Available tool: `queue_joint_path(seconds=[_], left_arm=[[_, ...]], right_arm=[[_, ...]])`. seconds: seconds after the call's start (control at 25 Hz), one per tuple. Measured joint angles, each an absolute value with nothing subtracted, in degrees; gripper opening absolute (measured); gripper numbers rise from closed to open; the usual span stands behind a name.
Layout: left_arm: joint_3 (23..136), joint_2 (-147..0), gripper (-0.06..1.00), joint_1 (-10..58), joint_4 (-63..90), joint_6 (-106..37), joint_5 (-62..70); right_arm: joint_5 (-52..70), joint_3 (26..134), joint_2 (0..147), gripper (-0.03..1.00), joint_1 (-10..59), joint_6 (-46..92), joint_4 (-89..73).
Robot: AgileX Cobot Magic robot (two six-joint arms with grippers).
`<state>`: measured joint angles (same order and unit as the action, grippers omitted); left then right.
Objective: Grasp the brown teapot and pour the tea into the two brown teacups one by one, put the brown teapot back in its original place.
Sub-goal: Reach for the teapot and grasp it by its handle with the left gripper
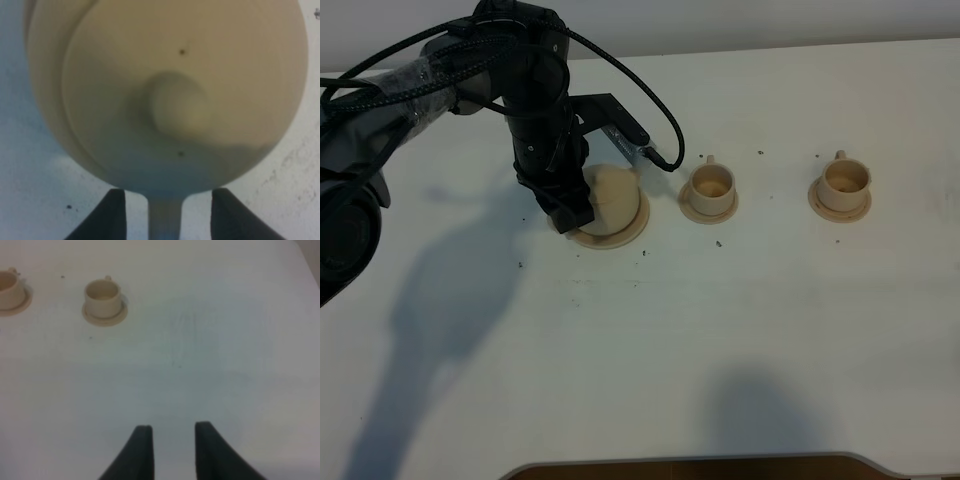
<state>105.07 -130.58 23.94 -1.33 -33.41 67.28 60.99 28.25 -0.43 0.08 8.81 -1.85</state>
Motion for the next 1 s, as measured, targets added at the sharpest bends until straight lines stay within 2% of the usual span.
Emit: queue_joint_path(seconds=[0.8,1.0], left_arm=[[107.7,-130.6,0.35,23.9,-1.3,-33.4,68.0],[107.7,-130.6,0.27,23.9,-0.7,-33.4,68.2]], right_arm=[[61.0,28.3,-0.4,0.23,0.1,8.8,-1.8],[61.0,28.3,-0.4,0.23,0.1,8.8,-1.8]])
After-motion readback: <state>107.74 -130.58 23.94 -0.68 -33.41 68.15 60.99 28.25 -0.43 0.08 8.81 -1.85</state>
